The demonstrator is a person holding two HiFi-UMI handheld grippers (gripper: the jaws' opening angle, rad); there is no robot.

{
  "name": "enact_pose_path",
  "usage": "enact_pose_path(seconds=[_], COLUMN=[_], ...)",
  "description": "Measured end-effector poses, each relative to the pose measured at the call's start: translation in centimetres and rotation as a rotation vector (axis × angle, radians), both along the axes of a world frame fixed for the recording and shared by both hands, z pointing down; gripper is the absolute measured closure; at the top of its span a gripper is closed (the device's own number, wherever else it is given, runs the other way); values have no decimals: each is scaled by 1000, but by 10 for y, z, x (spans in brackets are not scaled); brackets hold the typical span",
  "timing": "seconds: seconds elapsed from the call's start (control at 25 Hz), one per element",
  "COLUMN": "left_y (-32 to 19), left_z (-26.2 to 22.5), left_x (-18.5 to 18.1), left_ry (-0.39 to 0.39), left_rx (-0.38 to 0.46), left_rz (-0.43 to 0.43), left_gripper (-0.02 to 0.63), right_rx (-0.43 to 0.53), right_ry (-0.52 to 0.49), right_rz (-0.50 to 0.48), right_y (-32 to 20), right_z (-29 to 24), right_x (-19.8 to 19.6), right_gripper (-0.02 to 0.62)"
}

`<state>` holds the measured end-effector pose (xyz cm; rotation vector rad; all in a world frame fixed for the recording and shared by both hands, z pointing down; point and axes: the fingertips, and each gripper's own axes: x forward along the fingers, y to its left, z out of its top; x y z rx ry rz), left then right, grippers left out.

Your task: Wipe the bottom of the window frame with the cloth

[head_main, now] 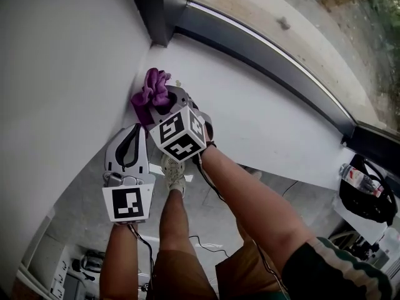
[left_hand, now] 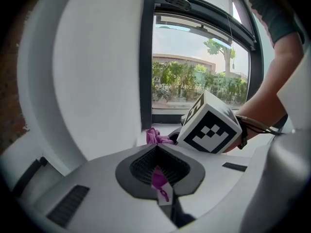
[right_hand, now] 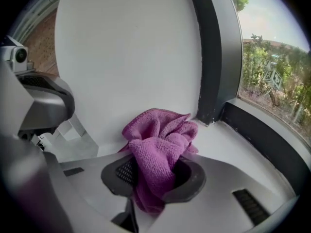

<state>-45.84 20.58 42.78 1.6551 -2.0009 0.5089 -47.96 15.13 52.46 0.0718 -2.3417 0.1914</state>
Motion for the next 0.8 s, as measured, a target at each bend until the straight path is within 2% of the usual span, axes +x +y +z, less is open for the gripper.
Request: enact_pose_path(seconds=[0.16, 0.28, 0.4, 0.64, 0.8], left_y=[16, 21, 23, 19, 12], left_z=[1, 0, 0, -4, -7], left_x=[-6, -5, -1, 9, 21], left_ry=[-17, -25, -23, -31, -42], left_rx=[-23, -24, -27, -34, -35], left_rz=[-11, -4, 9, 35, 75], left_gripper=[598, 598, 598, 598, 597], right_rx=[-21, -30, 4, -41, -60], right_ry=[3, 8, 7, -2, 7], right_rz=[-8, -53, -101, -24, 26], right_y=[21, 44, 68, 64, 55], right_z=[-1, -2, -1, 0, 1], right_x=[5, 12, 19, 24, 41], right_gripper=[483, 483, 483, 483, 483])
